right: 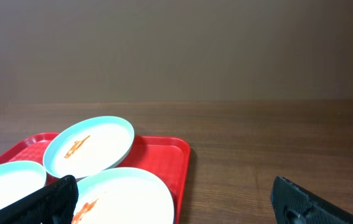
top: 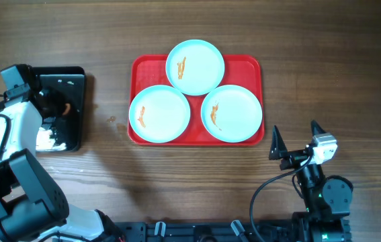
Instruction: Clean dirty plates on tray and stack at the side
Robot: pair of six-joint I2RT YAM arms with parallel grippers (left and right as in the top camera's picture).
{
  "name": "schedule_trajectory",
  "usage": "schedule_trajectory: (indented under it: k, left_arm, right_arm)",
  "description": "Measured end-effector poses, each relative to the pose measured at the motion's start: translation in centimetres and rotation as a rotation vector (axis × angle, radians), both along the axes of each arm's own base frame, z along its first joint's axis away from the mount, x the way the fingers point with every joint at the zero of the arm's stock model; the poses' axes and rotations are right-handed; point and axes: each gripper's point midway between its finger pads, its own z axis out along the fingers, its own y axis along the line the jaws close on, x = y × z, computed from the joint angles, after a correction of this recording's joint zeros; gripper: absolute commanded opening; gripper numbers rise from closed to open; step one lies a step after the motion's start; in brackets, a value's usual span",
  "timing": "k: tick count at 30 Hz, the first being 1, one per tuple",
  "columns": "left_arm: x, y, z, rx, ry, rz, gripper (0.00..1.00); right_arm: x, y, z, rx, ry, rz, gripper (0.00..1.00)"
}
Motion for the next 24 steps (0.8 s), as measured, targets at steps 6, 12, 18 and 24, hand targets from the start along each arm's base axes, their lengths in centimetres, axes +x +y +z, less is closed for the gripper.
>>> schedule_trajectory:
  k: [6, 12, 18, 24]
  left_arm:
    - [-0.3, -0.1, -1.0, -0.008, 0.030, -0.006, 0.83]
    - [0.8, 0.4, -0.7, 0.009, -0.012, 0.001, 0.92]
    - [1.6, 1.5, -0.2, 0.065, -0.048, 0.018, 0.96]
    - [2.2, 2.9, -0.5, 0.127, -0.057, 0.045, 0.96]
  right_arm:
    - [0.0, 0.0, 0.0, 0.000, 0.000, 0.000, 1.00]
    - [0.0, 0.0, 0.0, 0.000, 0.000, 0.000, 1.00]
    - [0.0, 0.0, 0.0, 0.000, 0.000, 0.000, 1.00]
    - [0.0, 0.0, 0.0, 0.000, 0.000, 0.000, 1.00]
